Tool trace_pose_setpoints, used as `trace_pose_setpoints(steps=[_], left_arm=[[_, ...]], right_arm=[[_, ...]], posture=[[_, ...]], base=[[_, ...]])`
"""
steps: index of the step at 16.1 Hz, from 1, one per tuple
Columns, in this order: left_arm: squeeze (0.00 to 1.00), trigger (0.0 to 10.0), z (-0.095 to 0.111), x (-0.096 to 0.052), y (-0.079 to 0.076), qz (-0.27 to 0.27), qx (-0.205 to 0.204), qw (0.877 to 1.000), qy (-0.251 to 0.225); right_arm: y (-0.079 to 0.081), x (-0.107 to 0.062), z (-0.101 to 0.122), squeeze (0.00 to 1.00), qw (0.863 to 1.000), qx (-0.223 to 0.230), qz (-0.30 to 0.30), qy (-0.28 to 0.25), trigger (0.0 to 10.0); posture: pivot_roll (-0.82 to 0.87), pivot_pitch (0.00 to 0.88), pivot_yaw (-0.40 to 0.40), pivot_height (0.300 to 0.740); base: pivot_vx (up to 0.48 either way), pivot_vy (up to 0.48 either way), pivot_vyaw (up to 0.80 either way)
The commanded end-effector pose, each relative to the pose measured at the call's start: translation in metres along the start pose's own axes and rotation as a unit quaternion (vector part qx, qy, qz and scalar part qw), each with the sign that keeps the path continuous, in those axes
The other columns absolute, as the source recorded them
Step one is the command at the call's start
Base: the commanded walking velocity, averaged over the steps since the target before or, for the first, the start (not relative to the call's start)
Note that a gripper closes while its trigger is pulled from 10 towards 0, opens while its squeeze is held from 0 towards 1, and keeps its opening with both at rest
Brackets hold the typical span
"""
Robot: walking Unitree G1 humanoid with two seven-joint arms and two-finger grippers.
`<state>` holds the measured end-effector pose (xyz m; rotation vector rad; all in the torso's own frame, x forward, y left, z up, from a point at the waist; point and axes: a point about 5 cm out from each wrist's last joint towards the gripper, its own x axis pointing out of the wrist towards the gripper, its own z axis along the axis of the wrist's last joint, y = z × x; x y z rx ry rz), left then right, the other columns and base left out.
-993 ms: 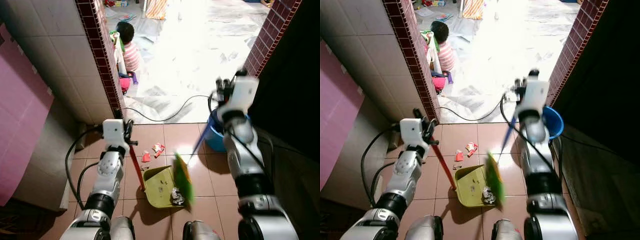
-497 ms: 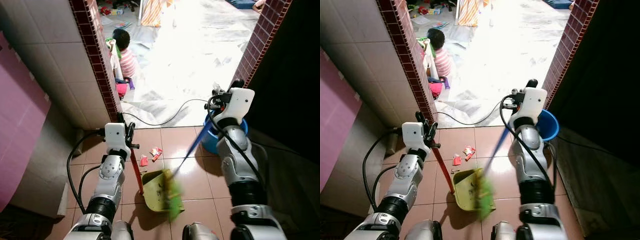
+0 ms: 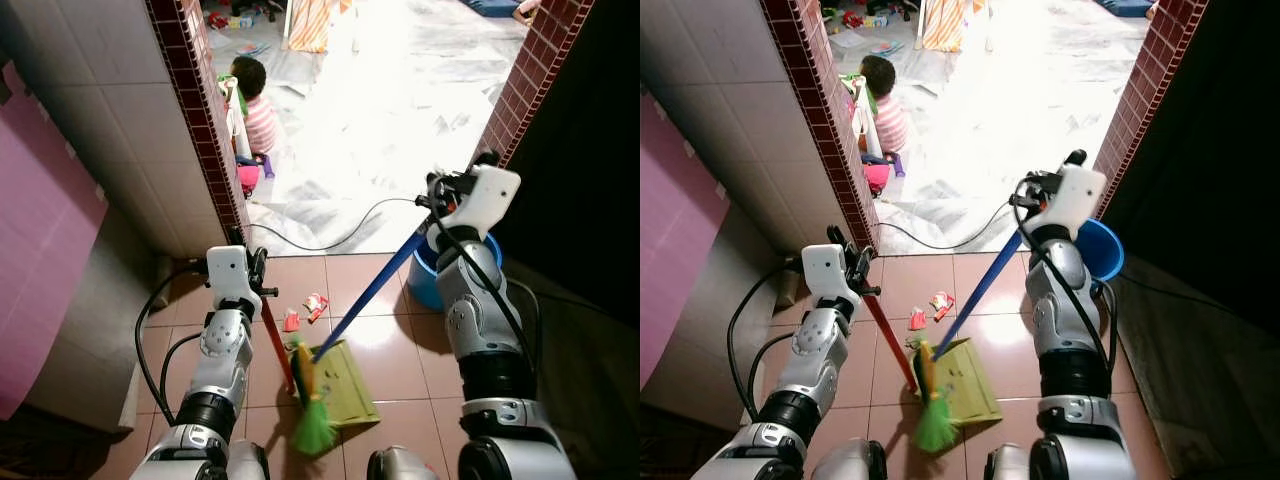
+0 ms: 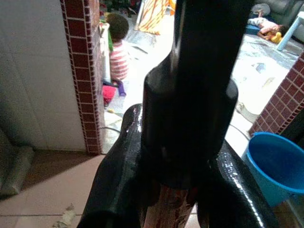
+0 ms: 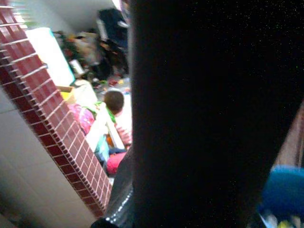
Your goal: Sweep floor
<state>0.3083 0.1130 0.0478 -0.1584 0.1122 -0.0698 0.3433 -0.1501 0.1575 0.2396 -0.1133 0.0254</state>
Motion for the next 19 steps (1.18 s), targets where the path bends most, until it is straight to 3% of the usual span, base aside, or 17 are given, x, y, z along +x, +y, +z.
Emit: trace_pose_setpoints(steps=[1, 5, 9, 13, 16, 19], left_arm=[[0.0, 10.0, 0.014, 0.007, -0.008, -0.022, -0.035, 0.999, -0.023], [0.0, 10.0, 0.021, 0.008, 0.0, -0.011, -0.012, 0.999, -0.038], [0.0, 10.0, 0.022, 0.006, 0.005, -0.015, -0.012, 0.999, -0.036], [0.0, 10.0, 0.026, 0.004, 0.007, -0.018, -0.015, 0.999, -0.043], [0.0, 10.0, 0.031, -0.002, 0.013, -0.014, -0.046, 0.998, -0.045], [0.0, 10.0, 0.039, -0.01, 0.016, -0.028, -0.011, 0.997, -0.068]], right_arm=[[0.006, 0.001, 0.018, 0.0, 0.998, -0.035, 0.027, -0.046, 10.0], [0.002, 0.0, 0.029, 0.0, 0.989, -0.106, 0.042, -0.09, 10.0], [-0.012, -0.001, 0.03, 0.0, 0.987, -0.127, 0.025, -0.095, 10.0], [-0.021, -0.008, 0.017, 0.0, 0.987, -0.139, 0.007, -0.08, 10.0], [-0.028, -0.016, 0.011, 0.0, 0.986, -0.152, -0.004, -0.075, 10.0], [-0.033, -0.032, 0.003, 0.0, 0.984, -0.165, -0.012, -0.071, 10.0]], posture=[[-0.1, 0.0, 0.051, 0.74], [-0.09, 0.0, 0.052, 0.74], [-0.09, 0.0, 0.056, 0.74], [-0.09, 0.0, 0.062, 0.74], [-0.09, 0.0, 0.066, 0.74], [-0.08, 0.0, 0.062, 0.74]], base=[[0.0, 0.0, 0.0], [0.0, 0.0, 0.0], [0.0, 0.0, 0.0], [0.0, 0.0, 0.0], [0.0, 0.0, 0.0], [0.0, 0.0, 0.0]])
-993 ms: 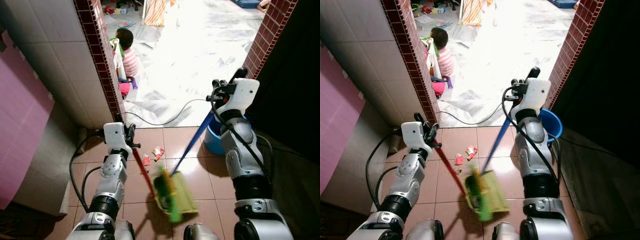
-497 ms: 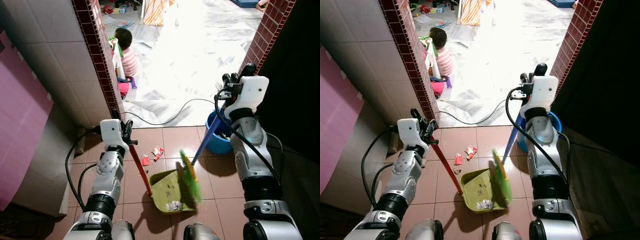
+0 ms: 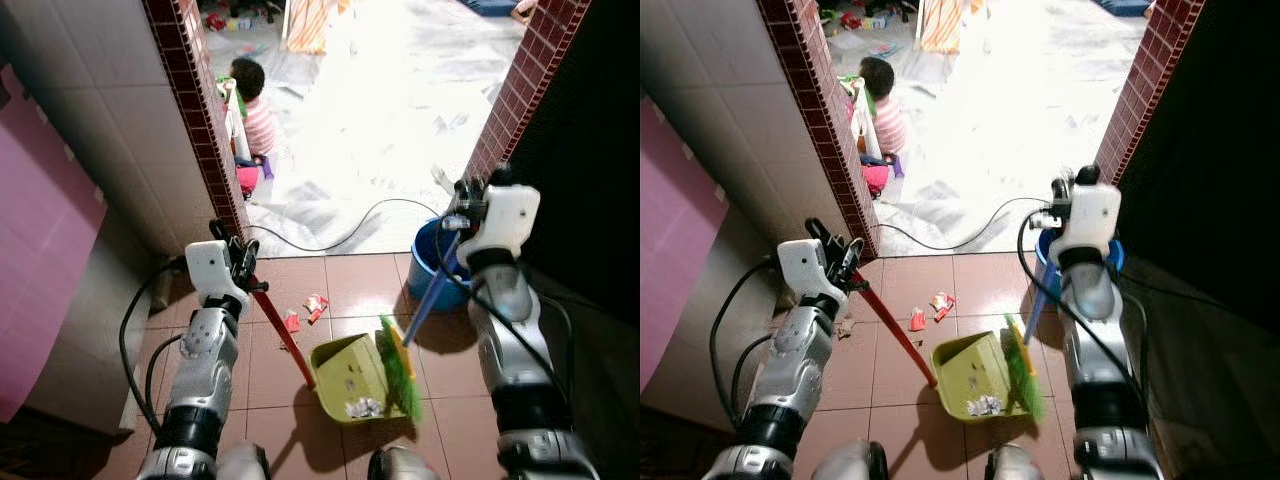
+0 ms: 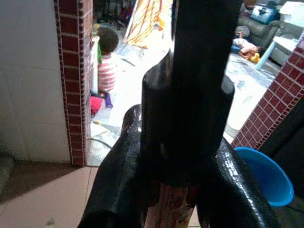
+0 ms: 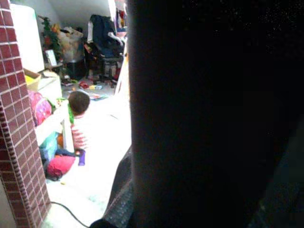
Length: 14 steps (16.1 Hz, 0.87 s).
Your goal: Sweep floor
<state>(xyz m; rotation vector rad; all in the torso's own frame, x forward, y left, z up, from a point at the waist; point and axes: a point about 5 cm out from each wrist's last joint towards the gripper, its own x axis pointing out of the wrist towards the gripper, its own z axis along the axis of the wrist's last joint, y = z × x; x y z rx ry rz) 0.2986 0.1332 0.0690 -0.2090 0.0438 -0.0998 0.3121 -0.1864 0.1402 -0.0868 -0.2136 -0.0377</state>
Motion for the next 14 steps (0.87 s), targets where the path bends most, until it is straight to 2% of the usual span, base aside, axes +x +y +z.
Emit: trace_pose_setpoints(steps=[1, 4, 5, 7, 10, 13, 14], left_arm=[[0.0, 10.0, 0.018, 0.001, 0.0, -0.016, 0.024, 0.999, -0.036], [0.0, 10.0, 0.017, -0.004, -0.002, -0.034, 0.054, 0.997, -0.032], [0.0, 10.0, 0.02, -0.004, -0.005, -0.047, 0.077, 0.995, -0.039], [0.0, 10.0, 0.023, -0.005, -0.005, -0.054, 0.099, 0.993, -0.046], [0.0, 10.0, 0.027, -0.014, 0.001, -0.055, 0.131, 0.989, -0.053], [0.0, 10.0, 0.029, -0.024, 0.006, -0.045, 0.133, 0.989, -0.053], [0.0, 10.0, 0.028, -0.03, 0.007, -0.035, 0.129, 0.99, -0.05]], right_arm=[[0.003, -0.004, 0.005, 0.0, 1.0, -0.009, -0.002, -0.014, 10.0], [0.009, -0.014, -0.006, 0.0, 0.999, -0.034, -0.001, -0.001, 10.0], [0.008, -0.018, -0.014, 0.0, 0.999, -0.044, -0.009, 0.012, 10.0], [0.007, -0.025, -0.025, 0.0, 0.998, -0.038, -0.021, 0.033, 10.0], [0.01, -0.031, -0.025, 0.0, 0.999, -0.029, -0.029, 0.036, 10.0], [0.012, -0.037, -0.02, 0.0, 0.999, -0.02, -0.034, 0.029, 10.0], [0.009, -0.045, -0.018, 0.0, 0.999, -0.009, -0.042, 0.033, 10.0]], posture=[[-0.08, 0.0, 0.062, 0.74], [-0.09, 0.0, 0.073, 0.74], [-0.08, 0.0, 0.068, 0.74], [-0.07, 0.0, 0.071, 0.74], [-0.07, 0.0, 0.087, 0.74], [-0.06, 0.0, 0.078, 0.74], [-0.06, 0.0, 0.072, 0.74]], base=[[0.0, 0.0, 0.0], [0.0, 0.0, 0.0], [0.0, 0.0, 0.0], [0.0, 0.0, 0.0], [0.0, 0.0, 0.0], [0.0, 0.0, 0.0], [0.0, 0.0, 0.0]])
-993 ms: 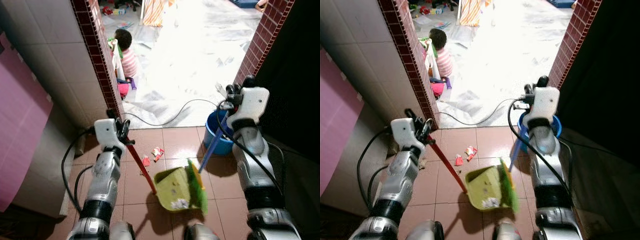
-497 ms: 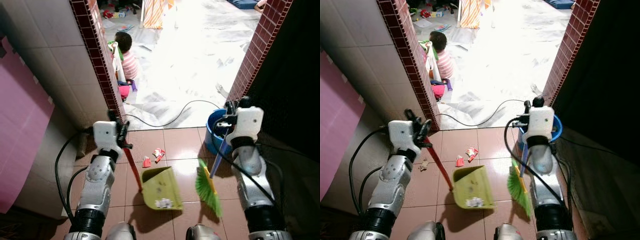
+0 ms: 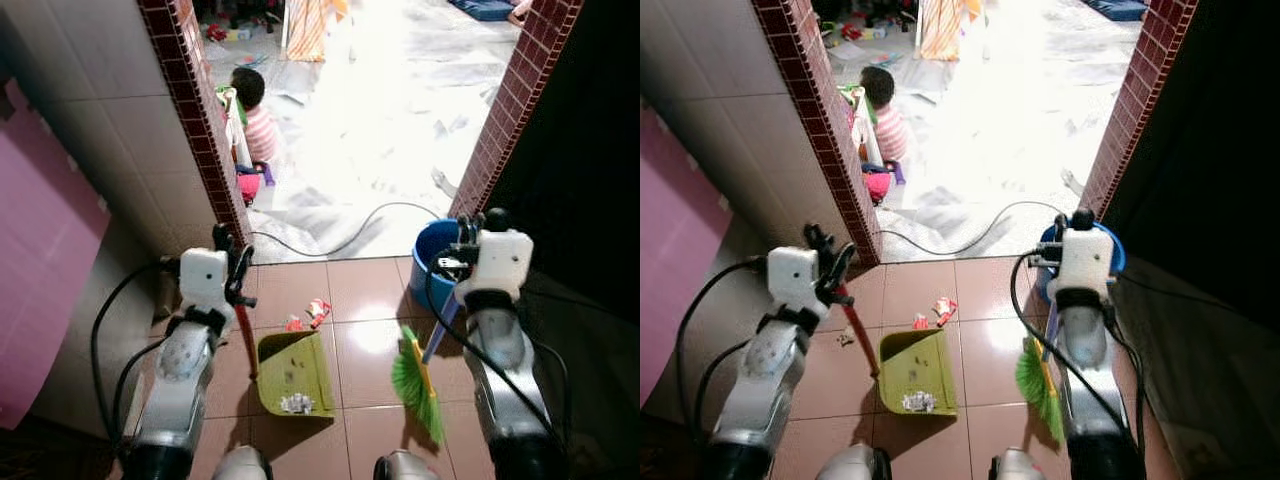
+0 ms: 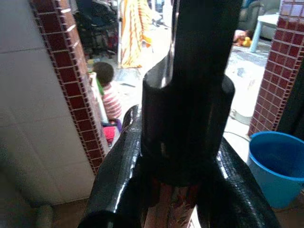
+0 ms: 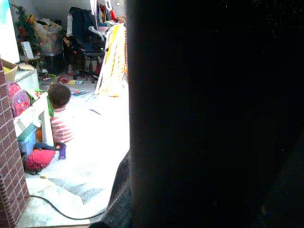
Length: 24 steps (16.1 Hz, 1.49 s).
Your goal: Sweep floor
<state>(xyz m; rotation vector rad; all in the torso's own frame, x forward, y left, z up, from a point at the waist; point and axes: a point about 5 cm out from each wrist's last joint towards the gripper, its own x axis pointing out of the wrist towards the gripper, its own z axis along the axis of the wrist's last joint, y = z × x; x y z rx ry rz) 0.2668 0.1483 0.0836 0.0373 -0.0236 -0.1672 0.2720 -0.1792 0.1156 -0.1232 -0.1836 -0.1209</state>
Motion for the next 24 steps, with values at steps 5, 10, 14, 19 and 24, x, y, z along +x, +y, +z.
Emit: trace_pose_setpoints(steps=[5, 10, 14, 19, 24], left_arm=[[0.0, 10.0, 0.002, -0.012, -0.004, -0.005, 0.0, 1.0, -0.001], [0.0, 10.0, 0.006, -0.008, -0.011, -0.018, -0.007, 1.0, 0.0], [0.0, 10.0, 0.005, -0.007, -0.012, -0.015, -0.015, 1.0, 0.003], [0.0, 10.0, 0.01, 0.001, -0.011, -0.001, -0.019, 1.0, -0.005], [0.0, 10.0, 0.023, 0.004, -0.006, 0.029, -0.029, 0.999, -0.022]], right_arm=[[-0.002, -0.02, -0.01, 0.0, 0.999, 0.015, 0.014, 0.043, 10.0], [0.001, -0.014, -0.008, 0.0, 0.999, 0.012, 0.025, 0.047, 10.0], [0.0, -0.011, -0.009, 0.0, 0.998, 0.007, 0.033, 0.047, 10.0], [0.003, -0.005, -0.007, 0.0, 0.998, 0.008, 0.048, 0.045, 10.0], [0.006, 0.0, -0.001, 0.0, 0.997, 0.001, 0.069, 0.032, 10.0]], posture=[[-0.07, 0.0, 0.067, 0.74], [-0.07, 0.0, 0.066, 0.74], [-0.08, 0.0, 0.061, 0.74], [-0.08, 0.0, 0.066, 0.74], [-0.07, 0.0, 0.056, 0.74]], base=[[0.0, 0.0, 0.0], [0.0, 0.0, -0.8], [0.0, 0.0, -0.8], [0.0, 0.0, -0.3], [0.0, 0.0, 0.0]])
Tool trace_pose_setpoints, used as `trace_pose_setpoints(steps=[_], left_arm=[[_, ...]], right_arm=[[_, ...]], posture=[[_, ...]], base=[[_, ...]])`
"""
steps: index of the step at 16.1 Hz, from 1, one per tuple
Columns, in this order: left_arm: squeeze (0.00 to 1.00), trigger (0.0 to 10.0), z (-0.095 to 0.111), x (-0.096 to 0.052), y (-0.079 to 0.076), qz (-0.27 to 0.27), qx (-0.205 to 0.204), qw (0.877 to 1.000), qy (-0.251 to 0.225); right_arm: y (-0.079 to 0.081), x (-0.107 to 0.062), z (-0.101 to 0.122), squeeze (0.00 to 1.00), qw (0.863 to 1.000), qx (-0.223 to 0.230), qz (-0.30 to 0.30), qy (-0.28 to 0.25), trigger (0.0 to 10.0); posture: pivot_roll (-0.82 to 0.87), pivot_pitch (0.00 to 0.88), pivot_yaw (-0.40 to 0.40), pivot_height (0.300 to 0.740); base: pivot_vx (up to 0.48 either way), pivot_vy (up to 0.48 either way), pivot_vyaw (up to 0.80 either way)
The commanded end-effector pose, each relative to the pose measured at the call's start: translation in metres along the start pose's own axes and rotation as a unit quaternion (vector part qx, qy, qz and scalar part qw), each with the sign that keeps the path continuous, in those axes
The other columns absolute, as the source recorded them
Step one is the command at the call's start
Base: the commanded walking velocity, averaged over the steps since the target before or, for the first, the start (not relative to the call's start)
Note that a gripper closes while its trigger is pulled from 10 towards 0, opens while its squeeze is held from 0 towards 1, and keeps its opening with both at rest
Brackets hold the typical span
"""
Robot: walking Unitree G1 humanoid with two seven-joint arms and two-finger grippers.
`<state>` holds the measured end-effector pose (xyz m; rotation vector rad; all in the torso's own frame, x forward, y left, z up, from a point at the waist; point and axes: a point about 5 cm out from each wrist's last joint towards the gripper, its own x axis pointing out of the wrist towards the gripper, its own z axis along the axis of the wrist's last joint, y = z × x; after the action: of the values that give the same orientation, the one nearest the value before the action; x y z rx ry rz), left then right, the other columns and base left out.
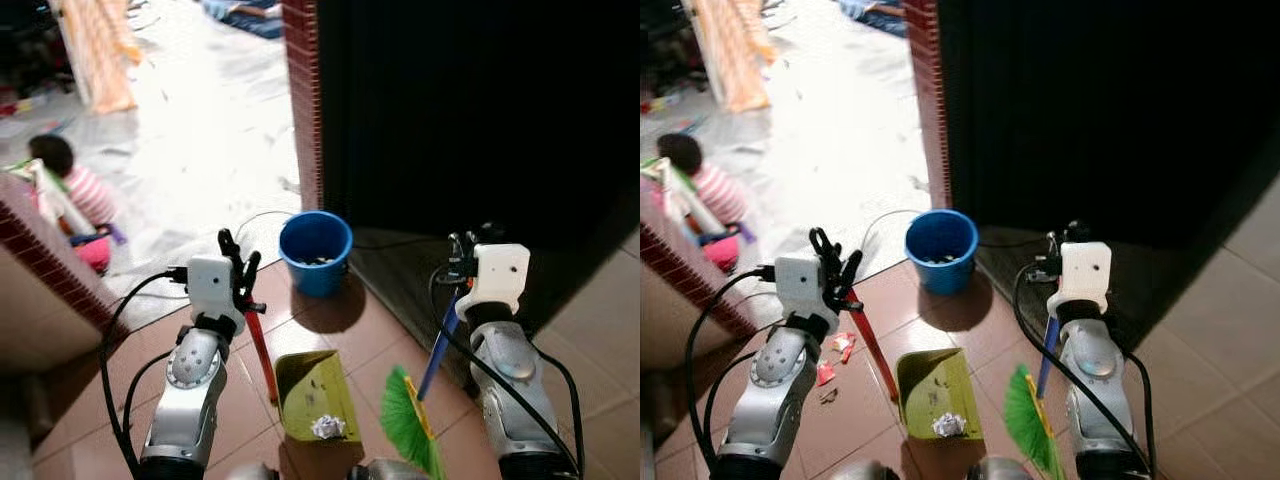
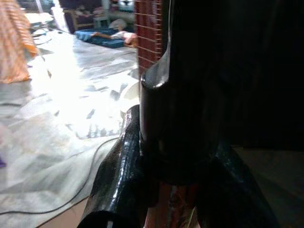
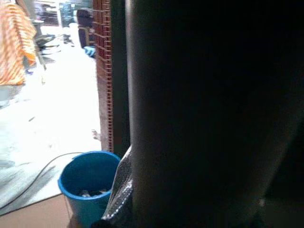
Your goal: Sweep floor
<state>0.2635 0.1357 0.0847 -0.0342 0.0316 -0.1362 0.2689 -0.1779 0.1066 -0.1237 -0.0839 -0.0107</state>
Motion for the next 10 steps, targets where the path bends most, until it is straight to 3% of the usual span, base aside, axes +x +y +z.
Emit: trace_pose_setpoints(steps=[1, 5, 10], left_arm=[[0.0, 10.0, 0.021, 0.004, 0.008, 0.022, 0.007, 0.999, -0.045], [0.0, 10.0, 0.037, 0.006, 0.018, 0.069, 0.02, 0.994, -0.081], [0.0, 10.0, 0.077, 0.017, 0.022, 0.077, -0.02, 0.988, -0.134]], right_arm=[[0.006, 0.006, 0.008, 0.0, 1.0, -0.004, 0.022, -0.018, 10.0], [0.011, 0.006, 0.012, 0.0, 0.999, -0.018, 0.033, -0.03, 10.0], [0.01, -0.003, -0.004, 0.0, 0.999, -0.028, 0.04, -0.003, 10.0]], posture=[[-0.07, 0.0, 0.055, 0.74], [-0.07, 0.0, 0.052, 0.74], [-0.07, 0.0, 0.045, 0.74]], base=[[0.0, 0.0, 0.0], [0.0, 0.0, 0.0], [0.0, 0.0, 0.0]])
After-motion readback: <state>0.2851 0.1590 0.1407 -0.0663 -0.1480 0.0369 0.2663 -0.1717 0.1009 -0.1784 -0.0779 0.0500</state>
